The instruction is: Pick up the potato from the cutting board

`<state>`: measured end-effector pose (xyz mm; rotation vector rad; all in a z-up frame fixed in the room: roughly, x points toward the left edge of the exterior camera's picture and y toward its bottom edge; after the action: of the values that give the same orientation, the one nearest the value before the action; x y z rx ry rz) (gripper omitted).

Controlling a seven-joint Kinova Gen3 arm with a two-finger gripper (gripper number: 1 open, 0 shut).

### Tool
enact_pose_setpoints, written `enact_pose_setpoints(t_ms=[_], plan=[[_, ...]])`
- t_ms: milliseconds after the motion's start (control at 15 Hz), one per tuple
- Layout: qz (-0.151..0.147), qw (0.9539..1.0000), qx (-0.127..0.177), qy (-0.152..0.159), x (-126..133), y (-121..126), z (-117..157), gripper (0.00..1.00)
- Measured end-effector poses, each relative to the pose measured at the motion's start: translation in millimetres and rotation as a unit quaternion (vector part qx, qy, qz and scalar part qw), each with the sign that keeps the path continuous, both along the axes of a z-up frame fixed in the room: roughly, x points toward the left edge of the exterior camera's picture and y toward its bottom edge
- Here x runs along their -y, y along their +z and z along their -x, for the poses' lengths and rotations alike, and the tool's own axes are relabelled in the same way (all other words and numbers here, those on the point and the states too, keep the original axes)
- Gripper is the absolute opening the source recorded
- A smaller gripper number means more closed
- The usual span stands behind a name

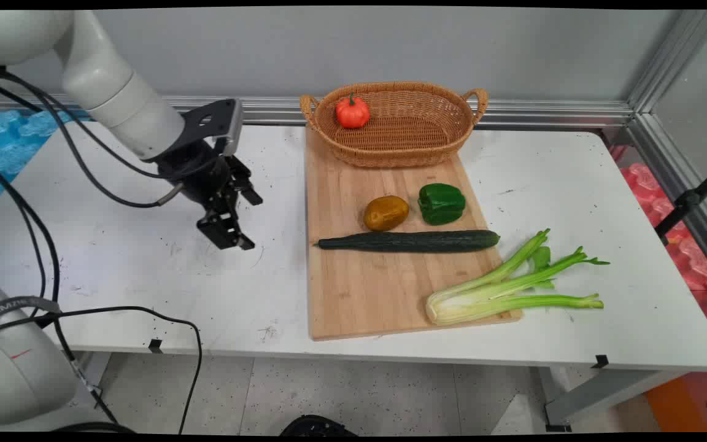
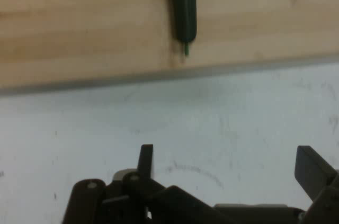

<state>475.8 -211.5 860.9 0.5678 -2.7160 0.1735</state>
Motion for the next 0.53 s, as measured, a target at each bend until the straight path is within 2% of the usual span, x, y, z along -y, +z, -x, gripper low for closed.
enact_pose_setpoints(t_ms=[533], plan=[[0.015,0.9994,-0.032,0.003,39.3,7.2,47.0,1.00]])
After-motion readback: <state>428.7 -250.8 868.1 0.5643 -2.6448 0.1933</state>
